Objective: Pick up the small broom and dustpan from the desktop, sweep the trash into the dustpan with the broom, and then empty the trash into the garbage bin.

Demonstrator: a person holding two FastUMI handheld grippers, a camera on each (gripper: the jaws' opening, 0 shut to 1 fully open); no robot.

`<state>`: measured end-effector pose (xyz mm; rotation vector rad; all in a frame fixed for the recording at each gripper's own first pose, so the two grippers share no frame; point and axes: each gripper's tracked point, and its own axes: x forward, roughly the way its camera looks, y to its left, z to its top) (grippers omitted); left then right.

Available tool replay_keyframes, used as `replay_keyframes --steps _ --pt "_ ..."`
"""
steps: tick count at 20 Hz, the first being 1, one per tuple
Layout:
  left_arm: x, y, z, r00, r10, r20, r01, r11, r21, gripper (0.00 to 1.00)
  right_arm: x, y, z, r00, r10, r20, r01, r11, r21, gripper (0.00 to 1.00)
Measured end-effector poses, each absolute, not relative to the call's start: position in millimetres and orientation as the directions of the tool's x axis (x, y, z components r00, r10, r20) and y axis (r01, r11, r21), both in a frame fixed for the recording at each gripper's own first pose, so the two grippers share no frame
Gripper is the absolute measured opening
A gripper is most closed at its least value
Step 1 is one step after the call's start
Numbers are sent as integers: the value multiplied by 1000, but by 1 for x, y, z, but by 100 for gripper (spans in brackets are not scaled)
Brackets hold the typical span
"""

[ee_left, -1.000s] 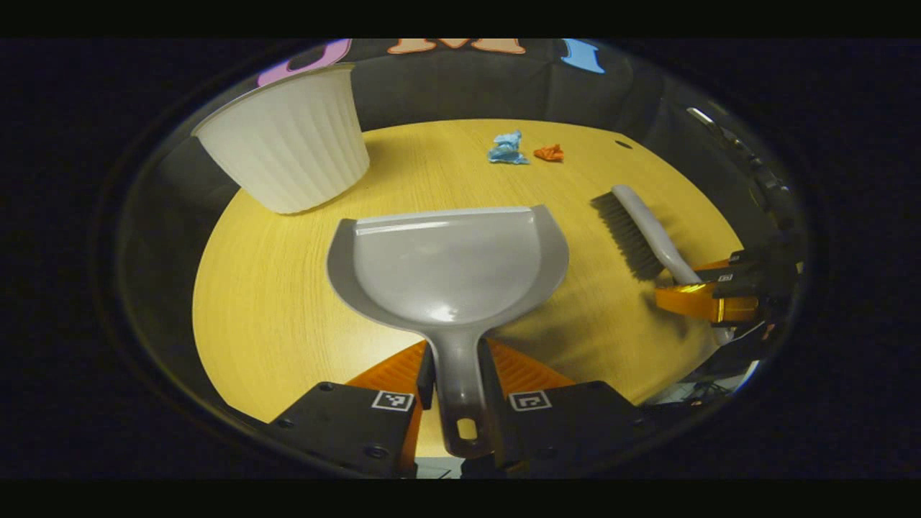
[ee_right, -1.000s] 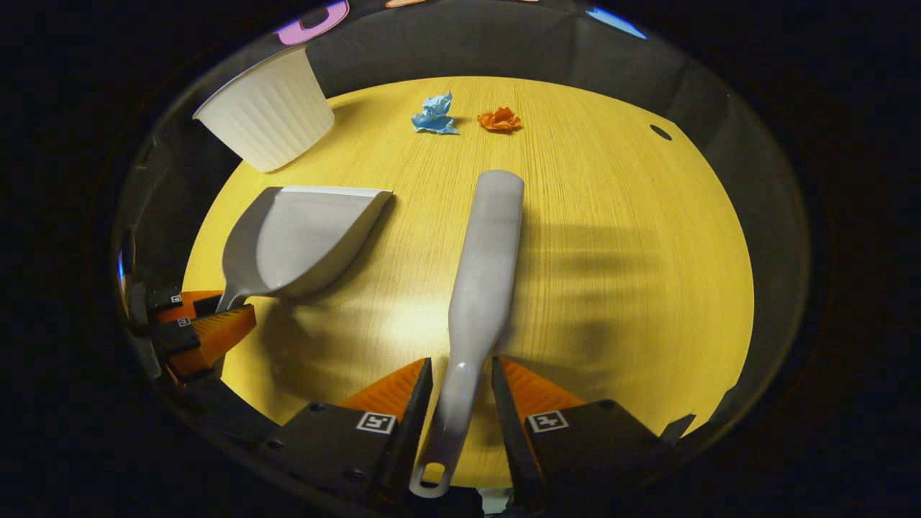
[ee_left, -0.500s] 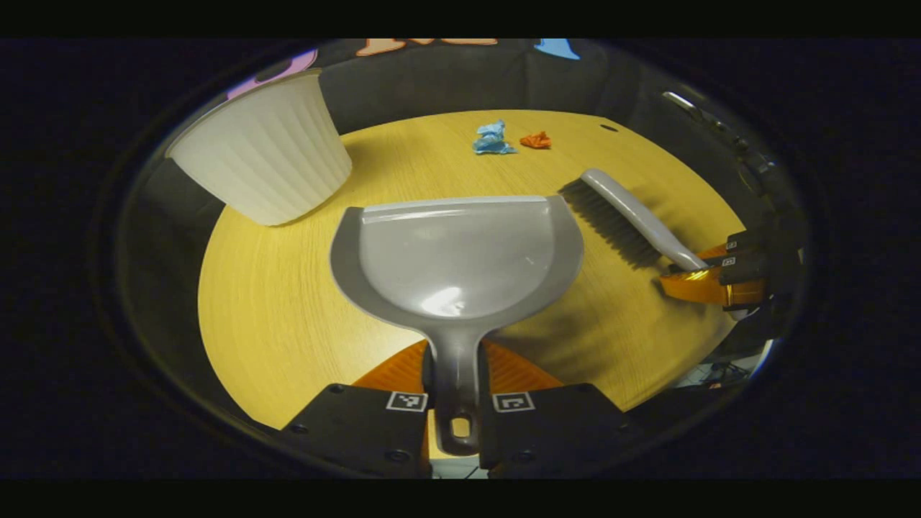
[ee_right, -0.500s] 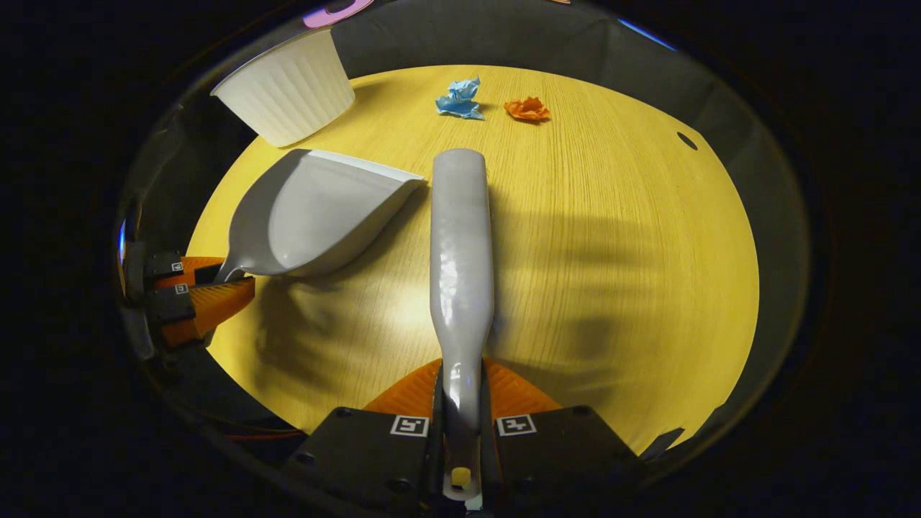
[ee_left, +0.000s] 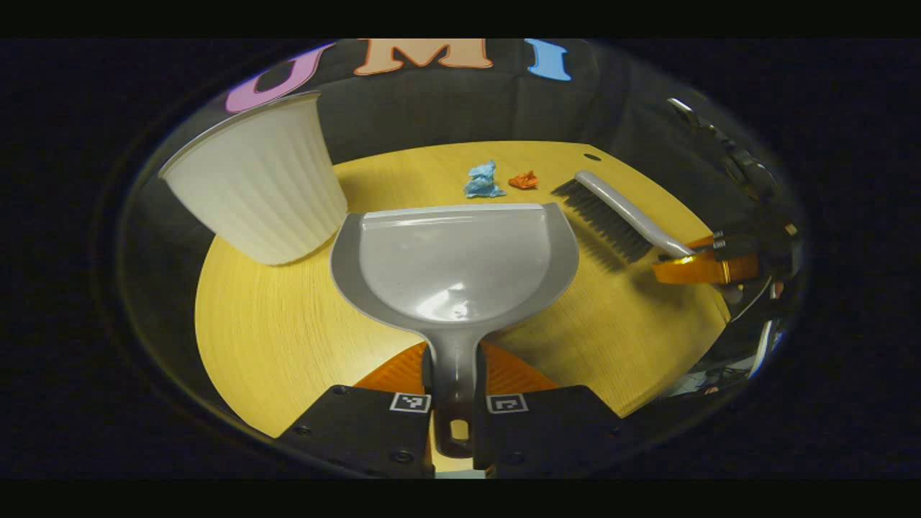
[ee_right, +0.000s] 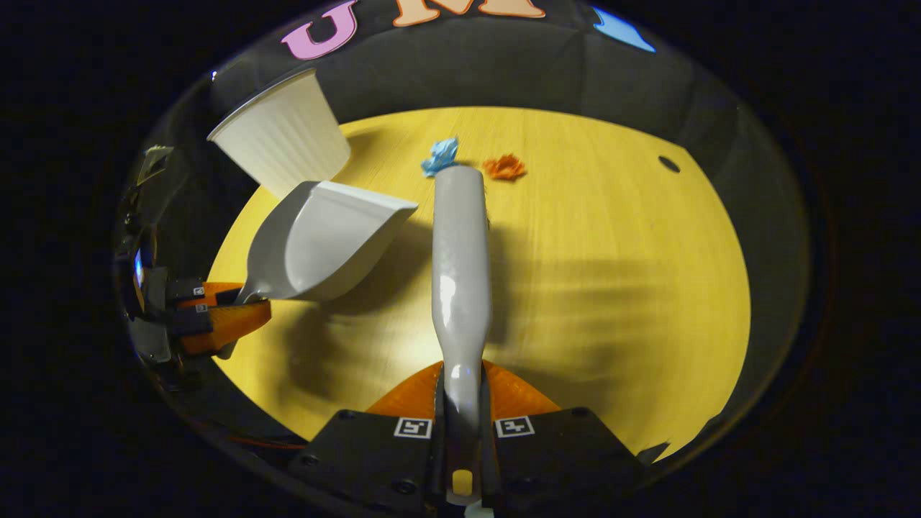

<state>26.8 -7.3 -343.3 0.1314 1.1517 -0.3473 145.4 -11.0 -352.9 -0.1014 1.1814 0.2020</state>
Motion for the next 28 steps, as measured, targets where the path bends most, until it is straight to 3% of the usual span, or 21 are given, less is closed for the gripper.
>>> replay_keyframes --steps 1,4,8,13,19,24,28 --pt "32 -8 -343 348 -207 -914 361 930 -73 12 166 -26 -347 388 71 -919 -207 978 -12 17" --pt "49 -11 -356 331 -210 -920 409 911 -60 14 237 -64 -343 431 -12 -902 -206 972 -111 14" --pt "49 -13 -362 286 -227 -931 448 890 -80 13 320 -93 -366 442 -113 -890 -339 897 -282 16" --pt "55 -16 -368 263 -230 -937 483 872 -79 14 389 -59 -407 425 -70 -903 -578 746 -330 17" --pt "58 -19 -379 241 -229 -943 496 864 -83 12 367 -1 -422 324 48 -945 -765 600 -232 16" --pt "60 -24 -375 246 -233 -941 507 858 -79 14 325 30 -380 251 145 -957 -889 426 -168 17" --pt "59 -29 -365 264 -229 -937 504 861 -69 14 301 48 -317 142 275 -951 -911 413 -17 18"
